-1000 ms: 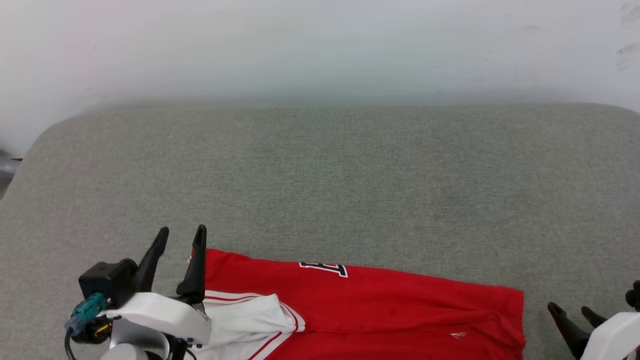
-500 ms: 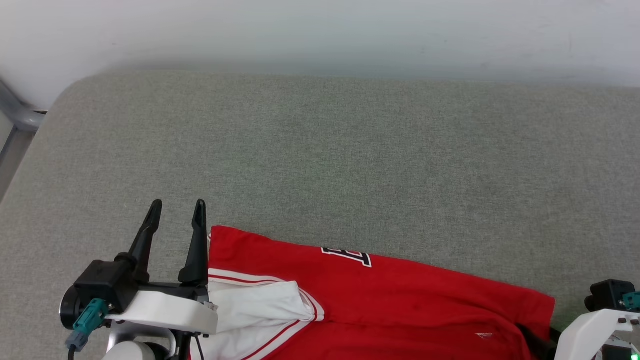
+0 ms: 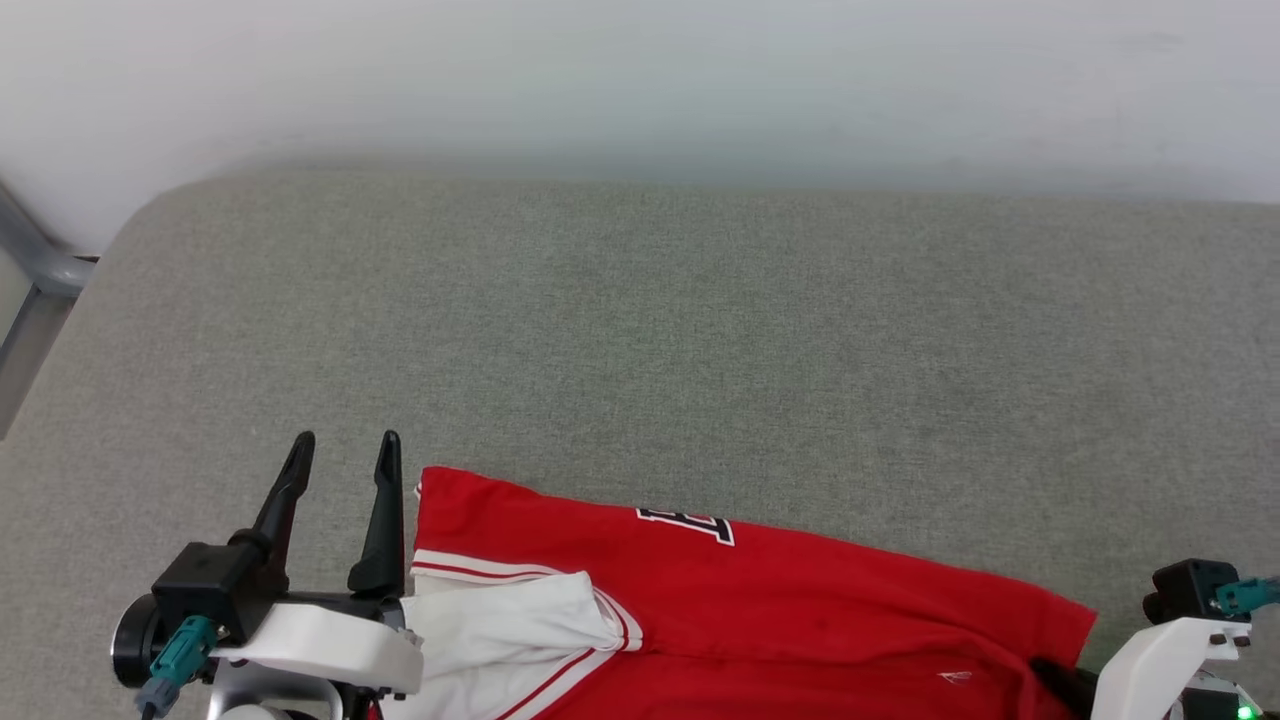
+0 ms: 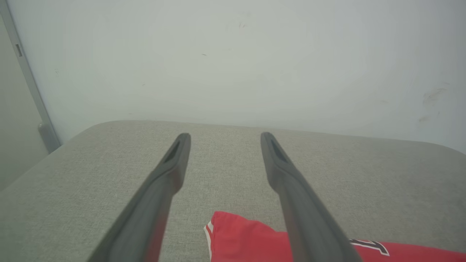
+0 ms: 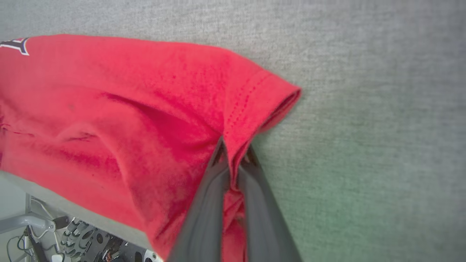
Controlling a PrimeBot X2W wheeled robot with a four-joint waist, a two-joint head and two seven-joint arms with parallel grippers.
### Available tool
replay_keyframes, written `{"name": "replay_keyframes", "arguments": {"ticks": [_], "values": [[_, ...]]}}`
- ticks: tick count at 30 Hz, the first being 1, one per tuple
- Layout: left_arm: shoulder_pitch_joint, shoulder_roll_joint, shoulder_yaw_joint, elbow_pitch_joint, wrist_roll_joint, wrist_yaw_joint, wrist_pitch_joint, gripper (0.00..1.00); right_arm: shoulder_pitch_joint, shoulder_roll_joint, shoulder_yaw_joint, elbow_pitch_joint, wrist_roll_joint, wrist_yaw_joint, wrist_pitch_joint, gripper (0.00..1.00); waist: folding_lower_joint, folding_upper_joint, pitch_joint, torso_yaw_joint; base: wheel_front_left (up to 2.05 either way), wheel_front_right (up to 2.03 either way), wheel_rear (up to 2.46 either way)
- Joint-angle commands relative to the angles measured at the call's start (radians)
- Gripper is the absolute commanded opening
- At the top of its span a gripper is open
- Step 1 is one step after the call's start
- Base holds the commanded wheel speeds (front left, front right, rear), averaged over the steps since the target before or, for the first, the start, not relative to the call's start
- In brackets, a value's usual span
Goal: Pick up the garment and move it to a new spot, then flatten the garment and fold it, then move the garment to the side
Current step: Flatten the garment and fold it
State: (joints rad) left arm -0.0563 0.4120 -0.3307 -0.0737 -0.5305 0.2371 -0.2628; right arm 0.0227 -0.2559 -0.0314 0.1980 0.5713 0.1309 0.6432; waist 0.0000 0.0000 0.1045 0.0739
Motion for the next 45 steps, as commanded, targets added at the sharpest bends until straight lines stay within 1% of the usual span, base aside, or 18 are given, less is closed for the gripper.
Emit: {"name": "replay_keyframes", "arguments": {"ticks": [1,3,6,13,16,18,20,23,27,30,31,33,35,39,43,45], "values": [[0.020,0.009,0.003,0.003,0.006,0.001,0.000,1.00,-0.008,-0.013,-0.010,-0.008,-0.007,-0.001,0.005,0.00,0.0000,0.0000,-0.024,-0.018,0.00,0.00,0.00],[0.029,0.012,0.003,0.001,0.007,0.007,0.003,1.00,-0.016,-0.028,-0.030,-0.020,-0.008,-0.001,0.009,0.00,0.0000,0.0000,-0.037,-0.030,0.00,0.00,0.00],[0.043,0.017,0.003,-0.004,0.005,0.013,0.010,1.00,-0.012,-0.024,-0.075,-0.049,-0.027,-0.001,0.035,0.00,0.0000,0.0000,-0.055,-0.048,0.00,0.00,0.00],[0.059,0.026,0.000,-0.014,0.001,0.018,0.018,1.00,0.011,-0.044,-0.228,-0.089,-0.034,-0.001,0.098,0.00,0.0000,0.0000,-0.072,-0.074,0.00,0.00,0.00],[0.062,0.025,-0.002,-0.015,-0.001,0.021,0.019,1.00,0.009,-0.030,-0.290,-0.092,-0.011,-0.001,0.136,0.00,0.0000,0.0000,-0.076,-0.080,0.00,0.00,0.00],[0.064,0.023,-0.005,-0.015,-0.002,0.022,0.019,1.00,0.002,0.000,-0.322,-0.092,0.035,-0.001,0.175,0.00,0.0000,0.0000,-0.079,-0.081,0.00,0.00,0.00],[0.066,0.021,-0.008,-0.014,-0.004,0.020,0.019,1.00,-0.007,0.044,-0.349,-0.092,0.109,-0.001,0.232,0.00,0.0000,0.0000,-0.084,-0.080,0.00,0.00,0.00],[0.067,0.018,-0.012,-0.013,-0.008,0.017,0.019,1.00,-0.017,0.125,-0.380,-0.107,0.241,-0.001,0.323,0.00,0.0000,0.0000,-0.089,-0.074,0.00,0.00,0.00],[0.054,0.016,-0.019,-0.012,-0.007,0.012,0.021,1.00,-0.028,0.187,-0.406,-0.110,0.406,-0.001,0.427,0.00,0.0000,0.0000,-0.088,-0.057,0.00,0.00,0.00],[0.038,0.015,-0.023,-0.012,-0.008,0.010,0.023,1.00,-0.036,0.205,-0.393,-0.089,0.517,-0.001,0.467,0.00,0.0000,0.0000,-0.083,-0.038,0.00,0.00,0.00],[0.038,0.015,-0.023,-0.012,-0.008,0.010,0.023,1.00,-0.036,0.205,-0.393,-0.089,0.517,-0.001,0.467,0.00,0.0000,0.0000,-0.083,-0.038,0.00,0.00,0.00],[0.029,0.012,-0.027,-0.011,-0.008,0.008,0.025,1.00,-0.044,0.207,-0.364,-0.069,0.591,-0.001,0.470,0.00,0.0000,0.0000,-0.079,-0.024,0.00,0.00,0.00],[0.022,0.009,-0.031,-0.011,-0.009,0.005,0.026,1.00,-0.049,0.208,-0.310,-0.044,0.677,-0.001,0.450,0.00,0.0000,0.0000,-0.072,-0.007,0.00,0.00,0.00],[0.003,0.003,-0.034,-0.008,-0.012,0.000,0.024,1.00,-0.059,0.207,-0.179,-0.018,0.802,-0.001,0.387,0.00,0.0000,0.0000,-0.053,0.025,0.00,0.00,0.00],[-0.016,-0.005,-0.039,-0.002,-0.014,-0.009,0.020,1.00,-0.085,0.207,-0.047,-0.003,0.873,-0.001,0.316,0.00,0.0000,0.0000,-0.024,0.058,0.00,0.00,0.00],[-0.028,-0.013,-0.040,0.002,-0.016,-0.016,0.017,1.00,-0.104,0.207,0.019,0.010,0.890,-0.001,0.280,0.00,0.0000,0.0000,-0.007,0.071,0.00,0.00,0.00]]}}
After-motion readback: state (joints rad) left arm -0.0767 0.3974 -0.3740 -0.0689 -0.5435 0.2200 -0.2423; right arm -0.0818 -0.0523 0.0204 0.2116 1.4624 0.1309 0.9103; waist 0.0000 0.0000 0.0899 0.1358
